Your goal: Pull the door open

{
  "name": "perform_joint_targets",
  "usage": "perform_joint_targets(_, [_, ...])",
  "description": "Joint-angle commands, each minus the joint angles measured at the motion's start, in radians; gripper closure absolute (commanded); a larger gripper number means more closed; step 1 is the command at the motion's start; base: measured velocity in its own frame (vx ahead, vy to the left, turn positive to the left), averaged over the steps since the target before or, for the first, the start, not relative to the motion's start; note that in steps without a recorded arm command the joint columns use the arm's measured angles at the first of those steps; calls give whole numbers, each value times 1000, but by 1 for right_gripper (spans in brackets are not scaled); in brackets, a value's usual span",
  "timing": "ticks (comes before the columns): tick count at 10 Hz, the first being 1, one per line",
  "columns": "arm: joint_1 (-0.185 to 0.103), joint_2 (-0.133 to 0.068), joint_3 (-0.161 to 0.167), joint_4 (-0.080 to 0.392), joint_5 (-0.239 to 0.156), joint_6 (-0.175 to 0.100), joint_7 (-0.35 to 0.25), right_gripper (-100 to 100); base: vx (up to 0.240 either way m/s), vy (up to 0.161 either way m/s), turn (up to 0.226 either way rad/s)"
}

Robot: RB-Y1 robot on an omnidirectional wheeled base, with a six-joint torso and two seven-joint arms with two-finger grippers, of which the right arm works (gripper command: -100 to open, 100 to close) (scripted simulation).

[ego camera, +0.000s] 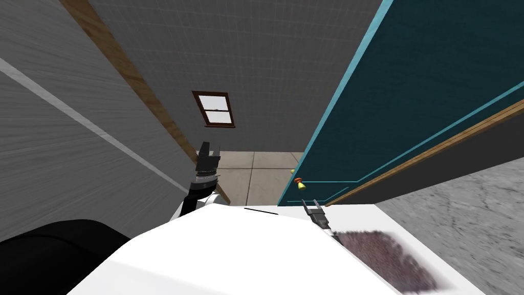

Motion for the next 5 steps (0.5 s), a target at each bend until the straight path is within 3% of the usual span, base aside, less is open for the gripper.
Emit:
perform_joint_targets(1, [9, -8, 0, -5, 1, -15, -4, -100, -163, -34, -45])
perform_joint_targets(3, [10, -9, -1, -3, 1, -19, -4, -100, -130, -33, -30])
perform_joint_targets(5, [-5, -6, -7, 7, -7, -10, 3, -100, 134, 7, 83])
